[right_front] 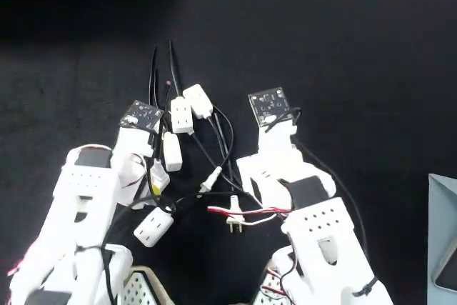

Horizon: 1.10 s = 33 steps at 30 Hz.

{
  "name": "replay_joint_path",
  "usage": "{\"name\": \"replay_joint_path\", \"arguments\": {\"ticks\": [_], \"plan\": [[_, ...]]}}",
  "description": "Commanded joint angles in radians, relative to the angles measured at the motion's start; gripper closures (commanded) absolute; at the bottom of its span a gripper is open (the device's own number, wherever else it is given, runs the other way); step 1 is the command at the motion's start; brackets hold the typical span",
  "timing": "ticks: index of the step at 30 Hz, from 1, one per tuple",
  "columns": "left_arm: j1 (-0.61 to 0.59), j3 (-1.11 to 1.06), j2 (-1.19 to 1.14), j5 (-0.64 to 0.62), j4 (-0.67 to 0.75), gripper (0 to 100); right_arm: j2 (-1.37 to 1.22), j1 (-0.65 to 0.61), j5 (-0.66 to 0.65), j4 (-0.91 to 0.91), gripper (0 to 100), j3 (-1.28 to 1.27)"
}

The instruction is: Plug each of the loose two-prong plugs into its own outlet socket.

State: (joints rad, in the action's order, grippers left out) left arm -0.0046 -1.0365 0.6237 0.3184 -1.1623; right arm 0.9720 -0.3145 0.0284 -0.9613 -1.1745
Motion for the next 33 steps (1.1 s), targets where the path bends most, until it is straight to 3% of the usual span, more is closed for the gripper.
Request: {"name": "replay_joint_path", "arguments": {"ticks": [1,7,13,18,23,28,33], "plan": [[0.008,0.051,-0.137,0.006,0.121,74,0.016,0.015,0.008,0.018,98.5,0.004],[0.005,0.054,-0.250,0.002,0.222,76,0.015,0.015,0.009,0.018,98.5,0.002],[0.005,0.122,-0.235,0.005,0.186,98,0.015,0.015,0.009,0.066,98.5,-0.027],[-0.010,0.237,-0.149,0.005,0.091,97,0.015,0.015,0.005,0.133,98.5,-0.068],[-0.076,0.407,-0.120,0.005,0.097,97,0.015,0.015,0.005,0.133,98.5,-0.068],[-0.091,0.538,-0.222,0.002,0.209,97,0.015,0.015,0.008,0.133,98.5,-0.065],[-0.082,0.699,-0.474,0.000,0.305,97,0.015,0.015,0.009,0.138,98.5,-0.070]]}}
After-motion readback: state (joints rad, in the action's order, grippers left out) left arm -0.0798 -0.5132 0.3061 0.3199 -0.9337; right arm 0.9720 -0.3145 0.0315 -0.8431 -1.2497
